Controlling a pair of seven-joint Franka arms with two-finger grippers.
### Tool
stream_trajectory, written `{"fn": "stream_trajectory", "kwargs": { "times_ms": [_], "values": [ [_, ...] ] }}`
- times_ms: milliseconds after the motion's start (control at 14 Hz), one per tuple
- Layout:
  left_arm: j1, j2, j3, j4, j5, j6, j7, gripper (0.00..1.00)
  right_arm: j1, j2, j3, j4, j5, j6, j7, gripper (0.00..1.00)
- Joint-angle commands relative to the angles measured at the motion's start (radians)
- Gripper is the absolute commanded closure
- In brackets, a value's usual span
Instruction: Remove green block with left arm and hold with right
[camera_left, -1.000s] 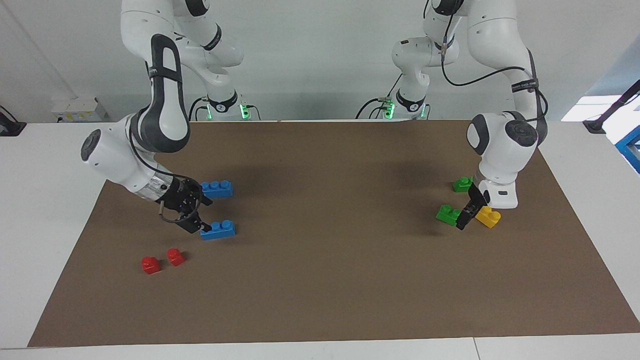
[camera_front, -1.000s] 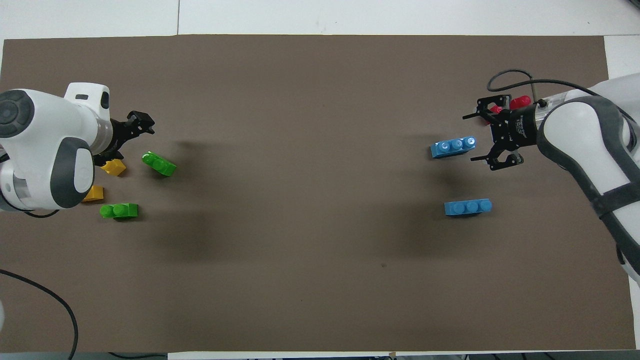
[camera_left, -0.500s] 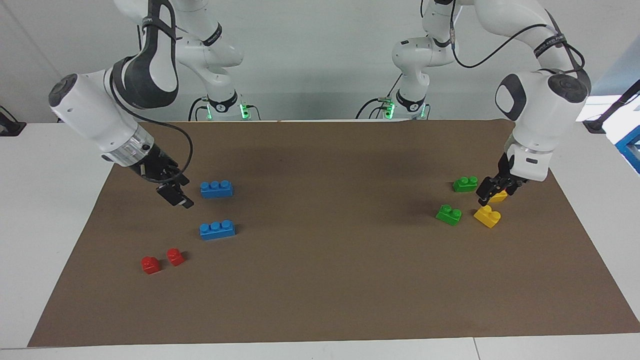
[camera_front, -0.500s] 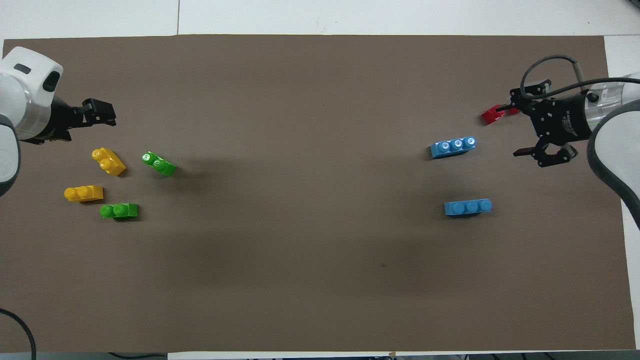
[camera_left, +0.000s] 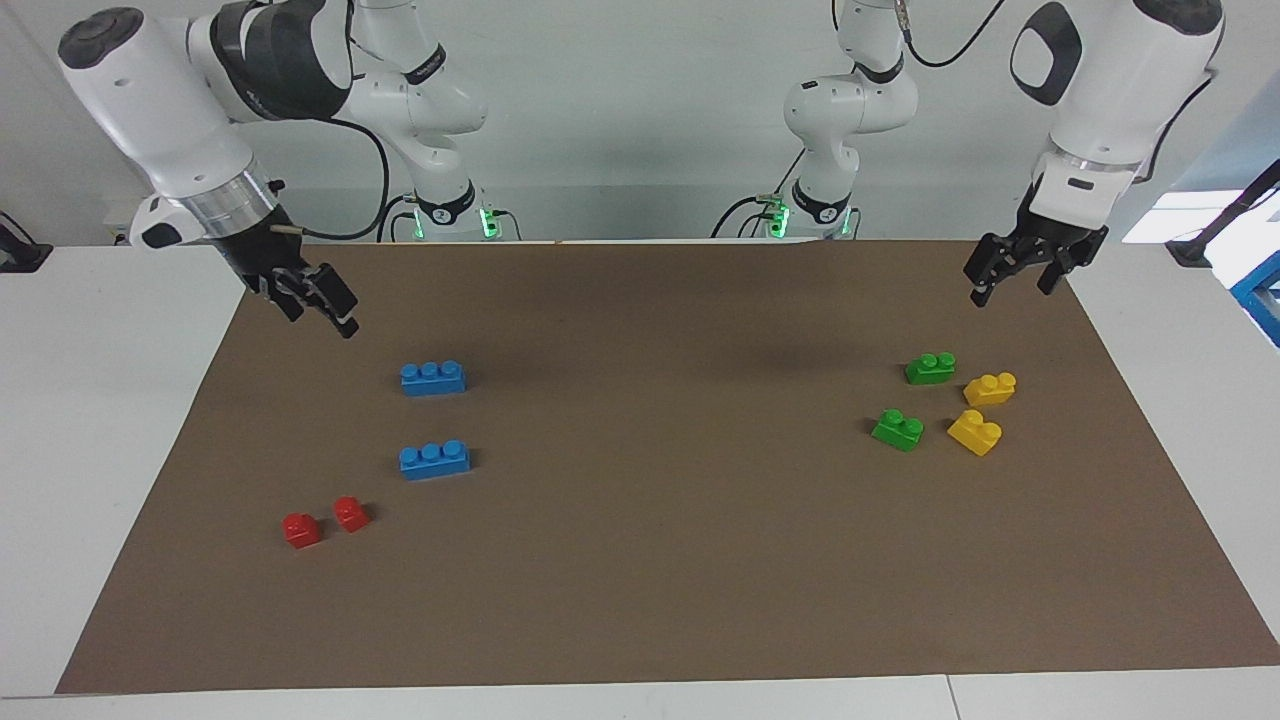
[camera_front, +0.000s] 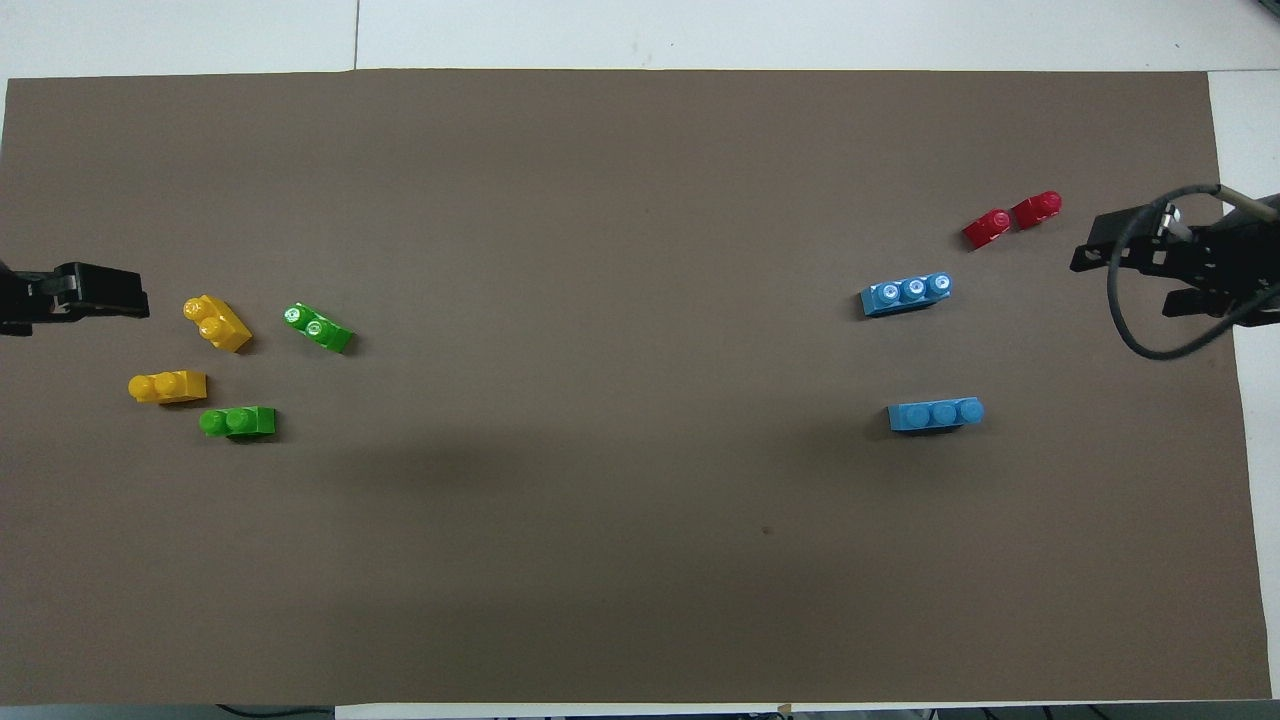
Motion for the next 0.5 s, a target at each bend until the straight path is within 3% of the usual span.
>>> {"fn": "stream_trajectory", "kwargs": {
  "times_ms": [0, 214, 429],
  "values": [
    [0.006, -0.057, -0.003, -0.015, -0.013, -0.093, 0.039, 0.0, -0.001, -0.069, 0.003, 0.018, -0.073, -0.115, -0.17, 0.0],
    [-0.005, -0.049, -0.011, 0.001, -0.017, -0.116, 0.021, 0.0, -0.003, -0.084, 0.006, 0.057, -0.116, -0.225, -0.215, 0.0],
    [-0.007, -0.039, -0.006, 0.081, -0.034, -0.205, 0.017, 0.0, -0.01, -0.089, 0.008, 0.051, -0.117, -0.22, -0.212, 0.0]
  ]
}}
